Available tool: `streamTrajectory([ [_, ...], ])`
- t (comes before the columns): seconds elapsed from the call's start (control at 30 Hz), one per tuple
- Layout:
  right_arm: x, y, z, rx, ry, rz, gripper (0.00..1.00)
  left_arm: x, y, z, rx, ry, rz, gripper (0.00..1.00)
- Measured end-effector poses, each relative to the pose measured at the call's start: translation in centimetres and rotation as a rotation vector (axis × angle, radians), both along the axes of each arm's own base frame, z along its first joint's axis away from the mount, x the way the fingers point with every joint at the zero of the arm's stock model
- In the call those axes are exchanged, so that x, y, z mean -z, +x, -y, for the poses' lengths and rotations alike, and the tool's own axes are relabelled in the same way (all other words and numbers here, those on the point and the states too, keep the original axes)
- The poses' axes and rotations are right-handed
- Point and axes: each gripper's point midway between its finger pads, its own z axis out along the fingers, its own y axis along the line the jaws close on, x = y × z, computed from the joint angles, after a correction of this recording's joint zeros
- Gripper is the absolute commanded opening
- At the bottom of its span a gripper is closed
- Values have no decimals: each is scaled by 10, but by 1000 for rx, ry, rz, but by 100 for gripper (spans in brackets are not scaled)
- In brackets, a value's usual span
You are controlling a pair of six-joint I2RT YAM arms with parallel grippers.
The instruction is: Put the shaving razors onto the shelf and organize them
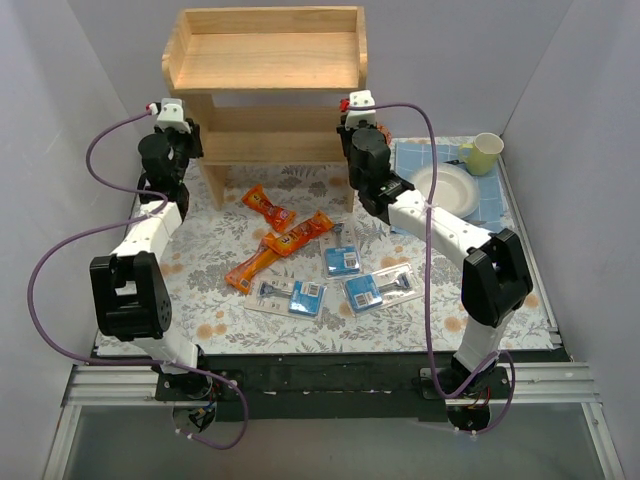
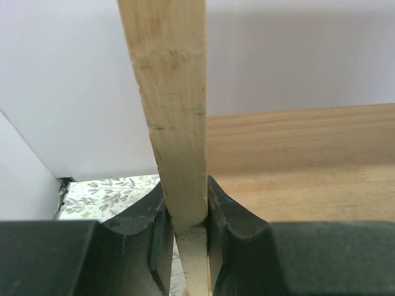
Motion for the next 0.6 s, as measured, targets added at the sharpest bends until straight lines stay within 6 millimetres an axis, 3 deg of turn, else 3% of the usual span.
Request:
streamTrajectory([
  [0.2, 0, 12, 19, 21, -8, 9, 1, 0, 0, 21, 10, -4, -4, 6],
  [0.27, 0, 14, 22, 19, -8, 10, 1, 0, 0, 23, 6, -7, -5, 13],
  [0.33, -1, 12, 22, 10, -9, 10, 16, 0, -1, 23, 1, -8, -7, 33],
  [0.37, -1, 10, 21, -1, -9, 11, 25, 0, -2, 23, 1, -9, -10, 54],
  [0.4, -1, 8, 23, -5, -14, 4, 43, 0, -4, 25, 10, -11, -18, 70],
  [0.43, 0, 2, 24, -22, -20, -7, 52, 2, -9, 30, 32, -10, -35, 80],
  [0.47, -1, -3, 25, -37, -26, -17, 60, 7, -16, 41, 67, -14, -65, 98],
  [0.5, 1, -11, 29, -50, -68, -38, 69, 10, -25, 51, 97, -15, -94, 98],
  [0.6, 9, -56, 53, -113, -186, -127, 78, 7, -60, 67, 156, -16, -149, 98],
])
